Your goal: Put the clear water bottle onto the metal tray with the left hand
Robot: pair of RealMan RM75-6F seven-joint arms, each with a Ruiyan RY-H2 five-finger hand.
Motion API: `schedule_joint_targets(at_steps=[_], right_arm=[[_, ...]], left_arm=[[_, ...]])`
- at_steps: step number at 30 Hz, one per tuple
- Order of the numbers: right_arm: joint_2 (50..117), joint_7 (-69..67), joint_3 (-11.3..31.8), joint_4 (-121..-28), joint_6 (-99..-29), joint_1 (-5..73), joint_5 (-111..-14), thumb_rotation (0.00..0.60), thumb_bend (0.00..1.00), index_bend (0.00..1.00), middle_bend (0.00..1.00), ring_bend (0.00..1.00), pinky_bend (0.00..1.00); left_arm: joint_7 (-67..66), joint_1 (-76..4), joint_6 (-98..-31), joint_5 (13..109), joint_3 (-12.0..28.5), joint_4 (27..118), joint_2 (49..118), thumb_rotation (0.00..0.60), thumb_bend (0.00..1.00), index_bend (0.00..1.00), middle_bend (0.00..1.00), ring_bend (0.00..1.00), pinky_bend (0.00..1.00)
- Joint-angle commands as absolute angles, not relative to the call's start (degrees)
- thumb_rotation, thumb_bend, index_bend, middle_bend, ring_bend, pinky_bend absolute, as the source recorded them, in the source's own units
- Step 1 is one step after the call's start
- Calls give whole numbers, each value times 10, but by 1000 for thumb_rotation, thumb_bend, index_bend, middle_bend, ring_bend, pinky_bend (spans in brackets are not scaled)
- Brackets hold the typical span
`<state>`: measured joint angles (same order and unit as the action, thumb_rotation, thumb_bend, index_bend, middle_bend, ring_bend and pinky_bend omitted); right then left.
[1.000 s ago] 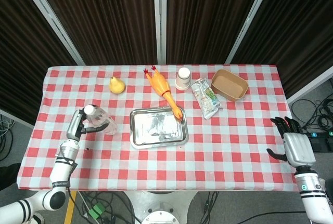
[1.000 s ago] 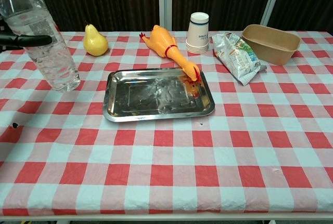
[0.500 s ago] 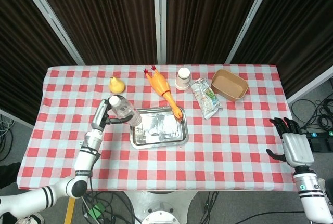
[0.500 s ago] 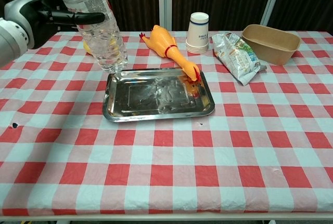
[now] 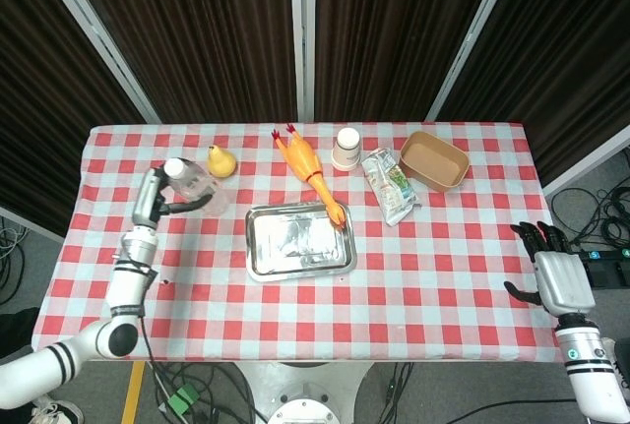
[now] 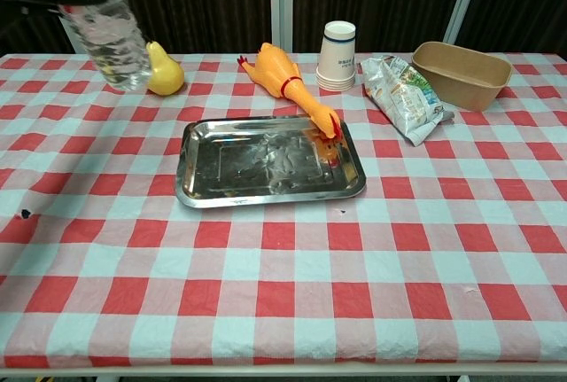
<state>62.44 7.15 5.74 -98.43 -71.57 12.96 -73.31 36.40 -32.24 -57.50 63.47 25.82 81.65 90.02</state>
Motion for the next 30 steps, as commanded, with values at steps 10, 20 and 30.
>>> schedule_joint_targets(at_steps=[10, 20, 30], right_arm=[[624, 72, 57, -986, -714, 131, -733, 600, 125, 122, 102, 0, 11], [626, 76, 56, -984, -714, 131, -731, 600, 124, 122, 102, 0, 11], [620, 60, 59, -985, -718, 128, -735, 600, 125, 122, 106, 0, 11]], left_arm=[[328, -337, -578, 598, 282, 783, 890, 600, 163, 559, 634, 490, 478], [318, -360, -563, 600, 262, 799, 931, 600, 162, 559, 634, 490, 478], [341, -342, -561, 644, 218, 824, 940, 600, 162, 559, 634, 490, 478]])
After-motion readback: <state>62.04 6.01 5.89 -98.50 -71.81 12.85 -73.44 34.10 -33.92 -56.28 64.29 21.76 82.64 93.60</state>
